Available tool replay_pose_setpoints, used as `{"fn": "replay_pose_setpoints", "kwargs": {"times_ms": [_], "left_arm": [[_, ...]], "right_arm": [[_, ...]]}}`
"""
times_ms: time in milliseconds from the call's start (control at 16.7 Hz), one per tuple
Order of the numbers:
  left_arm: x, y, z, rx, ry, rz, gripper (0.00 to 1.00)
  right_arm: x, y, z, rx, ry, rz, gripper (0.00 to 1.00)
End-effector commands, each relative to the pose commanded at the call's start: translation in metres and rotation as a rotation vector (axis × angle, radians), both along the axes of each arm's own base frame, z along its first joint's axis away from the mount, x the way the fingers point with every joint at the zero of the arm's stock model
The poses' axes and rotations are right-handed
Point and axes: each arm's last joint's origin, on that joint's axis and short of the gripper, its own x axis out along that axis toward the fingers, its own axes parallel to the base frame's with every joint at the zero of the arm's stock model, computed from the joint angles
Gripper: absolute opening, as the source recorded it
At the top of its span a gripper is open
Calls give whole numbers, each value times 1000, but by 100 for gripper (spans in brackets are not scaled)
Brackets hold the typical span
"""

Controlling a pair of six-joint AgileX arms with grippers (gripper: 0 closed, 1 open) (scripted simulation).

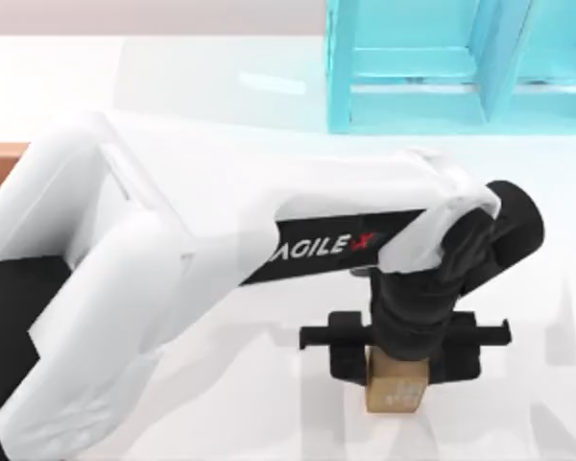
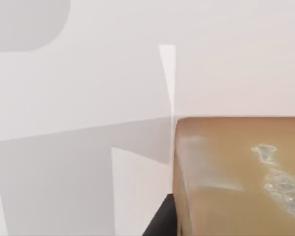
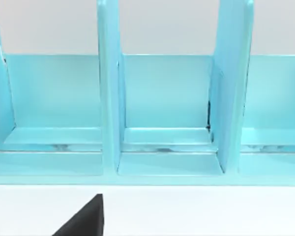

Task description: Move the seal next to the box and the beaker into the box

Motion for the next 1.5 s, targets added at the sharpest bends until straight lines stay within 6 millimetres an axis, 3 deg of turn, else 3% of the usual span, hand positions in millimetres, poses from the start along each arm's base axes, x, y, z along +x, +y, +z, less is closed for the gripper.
{"fn": "replay_pose_setpoints", "kwargs": {"times_ms": [660, 840, 1080, 1260, 1500], "left_arm": [[3, 7, 4, 11, 7, 0, 0], [7, 34, 29, 27, 19, 0, 0], [3, 74, 91, -37, -28, 0, 0], [2, 99, 101, -4, -2, 0, 0], [2, 98, 100, -2, -2, -5, 0]], "right_arm": [[0, 0, 0, 0, 0, 0, 100], [0, 0, 0, 0, 0, 0, 100], [0, 0, 0, 0, 0, 0, 100], [0, 0, 0, 0, 0, 0, 100], [0, 0, 0, 0, 0, 0, 100]]}}
